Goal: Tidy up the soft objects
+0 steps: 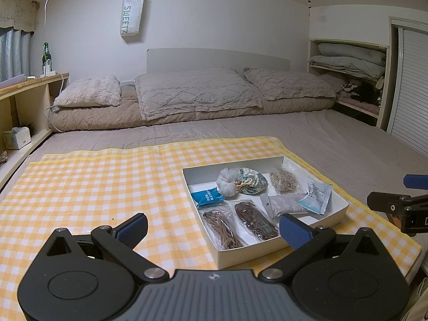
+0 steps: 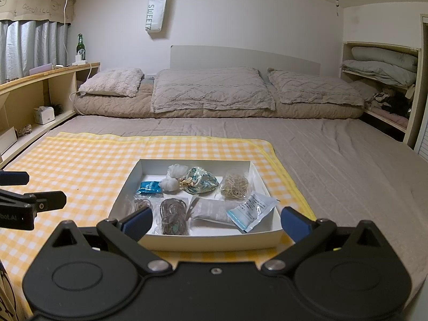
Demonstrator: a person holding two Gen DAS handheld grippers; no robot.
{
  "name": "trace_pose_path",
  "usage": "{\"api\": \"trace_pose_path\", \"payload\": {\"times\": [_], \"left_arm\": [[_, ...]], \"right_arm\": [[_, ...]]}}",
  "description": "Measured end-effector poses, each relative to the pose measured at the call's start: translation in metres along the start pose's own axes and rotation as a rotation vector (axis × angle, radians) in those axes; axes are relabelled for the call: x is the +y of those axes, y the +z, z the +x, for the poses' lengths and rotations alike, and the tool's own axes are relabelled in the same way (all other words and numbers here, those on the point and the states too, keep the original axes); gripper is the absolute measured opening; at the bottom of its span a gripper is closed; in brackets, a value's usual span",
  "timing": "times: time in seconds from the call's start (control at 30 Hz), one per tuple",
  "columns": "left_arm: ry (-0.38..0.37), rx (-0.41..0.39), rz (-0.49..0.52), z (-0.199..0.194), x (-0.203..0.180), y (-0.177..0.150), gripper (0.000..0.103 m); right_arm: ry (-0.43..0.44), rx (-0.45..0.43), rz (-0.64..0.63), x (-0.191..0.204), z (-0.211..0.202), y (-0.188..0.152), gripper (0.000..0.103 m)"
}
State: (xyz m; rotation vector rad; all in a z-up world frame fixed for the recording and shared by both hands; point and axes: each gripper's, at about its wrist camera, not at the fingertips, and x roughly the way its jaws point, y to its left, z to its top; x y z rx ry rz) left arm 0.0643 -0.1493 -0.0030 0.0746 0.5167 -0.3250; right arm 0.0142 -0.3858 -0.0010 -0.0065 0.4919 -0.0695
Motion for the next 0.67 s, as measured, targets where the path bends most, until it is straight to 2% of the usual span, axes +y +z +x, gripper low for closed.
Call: {"api": "trace_pose_path", "payload": {"times": [0.67], "left_arm": [[0.004,0.005,-0.005,0.0013,0.0042,0.0000,0.103]], "right_arm": [[-0.002,0.002,-0.002,0.0000,0.0008,-0.0018,0.103]]}}
